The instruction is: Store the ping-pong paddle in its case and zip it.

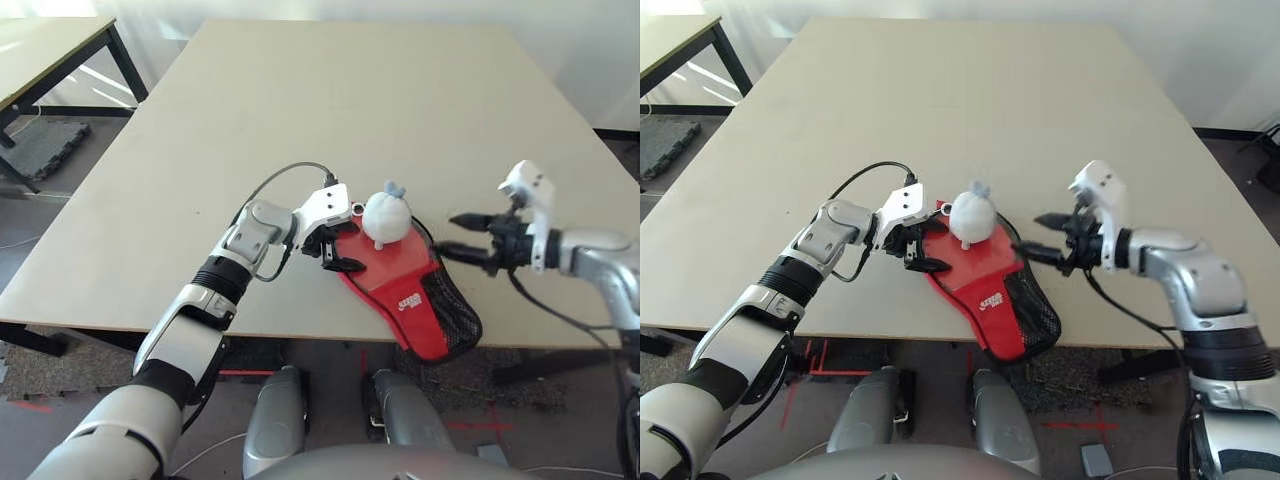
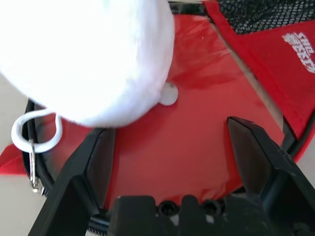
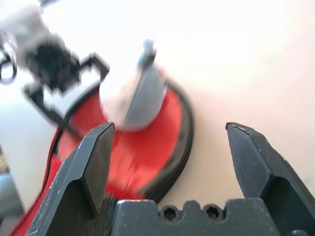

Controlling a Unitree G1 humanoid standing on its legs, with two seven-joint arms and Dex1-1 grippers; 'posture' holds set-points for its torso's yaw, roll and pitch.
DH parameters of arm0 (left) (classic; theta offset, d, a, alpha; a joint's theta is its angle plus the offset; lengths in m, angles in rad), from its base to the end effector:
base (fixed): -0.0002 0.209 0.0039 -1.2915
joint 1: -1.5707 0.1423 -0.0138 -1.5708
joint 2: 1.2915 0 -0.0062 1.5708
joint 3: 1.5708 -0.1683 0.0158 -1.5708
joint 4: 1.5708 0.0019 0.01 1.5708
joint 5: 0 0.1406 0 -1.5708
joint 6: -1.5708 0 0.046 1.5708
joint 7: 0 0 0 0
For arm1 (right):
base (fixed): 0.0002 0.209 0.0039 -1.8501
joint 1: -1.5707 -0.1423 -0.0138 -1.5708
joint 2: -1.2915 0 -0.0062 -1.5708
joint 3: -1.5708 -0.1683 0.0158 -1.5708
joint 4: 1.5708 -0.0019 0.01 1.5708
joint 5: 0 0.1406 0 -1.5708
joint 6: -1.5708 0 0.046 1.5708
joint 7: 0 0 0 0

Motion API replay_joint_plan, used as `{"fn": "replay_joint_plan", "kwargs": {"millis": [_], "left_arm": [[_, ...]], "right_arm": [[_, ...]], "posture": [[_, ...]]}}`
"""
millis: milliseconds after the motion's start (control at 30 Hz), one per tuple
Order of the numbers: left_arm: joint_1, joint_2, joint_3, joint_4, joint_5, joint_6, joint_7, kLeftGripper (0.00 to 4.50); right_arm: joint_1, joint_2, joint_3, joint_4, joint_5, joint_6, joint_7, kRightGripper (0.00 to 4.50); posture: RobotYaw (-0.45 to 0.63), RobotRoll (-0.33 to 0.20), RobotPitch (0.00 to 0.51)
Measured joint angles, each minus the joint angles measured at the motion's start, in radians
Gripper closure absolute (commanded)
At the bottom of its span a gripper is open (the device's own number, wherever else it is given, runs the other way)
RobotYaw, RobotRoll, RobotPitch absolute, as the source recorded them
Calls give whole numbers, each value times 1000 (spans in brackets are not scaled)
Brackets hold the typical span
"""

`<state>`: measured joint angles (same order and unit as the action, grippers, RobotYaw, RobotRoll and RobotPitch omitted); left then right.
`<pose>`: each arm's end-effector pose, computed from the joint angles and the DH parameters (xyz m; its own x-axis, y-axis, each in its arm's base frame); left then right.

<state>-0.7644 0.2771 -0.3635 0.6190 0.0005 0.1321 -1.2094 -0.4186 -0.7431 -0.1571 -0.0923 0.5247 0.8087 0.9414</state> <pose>0.3209 0.1217 0.1232 0.0997 -0.8641 -0.4934 0.9940 0.0636 0.0895 0.2496 -0.2601 0.1979 0.6183 0.7355 -0.2770 -0.7518 0.6563 0.0646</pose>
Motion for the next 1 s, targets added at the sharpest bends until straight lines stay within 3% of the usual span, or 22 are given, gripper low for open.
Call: {"fn": "replay_joint_plan", "kwargs": {"millis": [233,433,533,833,900,1000], "left_arm": [[-5,-11,0,-1,0,9,0,26],[1,4,0,-23,0,27,0,26],[8,13,0,-41,-1,38,0,0],[25,15,2,-71,-2,62,0,0],[34,8,-1,-92,-2,68,0,0],[42,1,-6,-109,-3,79,0,0]], "right_arm": [[-86,175,123,65,-34,-25,-69,0],[-119,245,200,163,-94,-74,-89,0],[-119,266,223,221,-116,-97,-89,585],[-224,331,221,437,-157,-187,-103,3900],[-268,348,215,511,-176,-239,-129,4396],[-330,367,199,623,-198,-320,-157,4458]], "posture": [[39,0,90],[59,0,88],[62,0,88],[57,0,88],[59,0,90],[58,0,89]]}}
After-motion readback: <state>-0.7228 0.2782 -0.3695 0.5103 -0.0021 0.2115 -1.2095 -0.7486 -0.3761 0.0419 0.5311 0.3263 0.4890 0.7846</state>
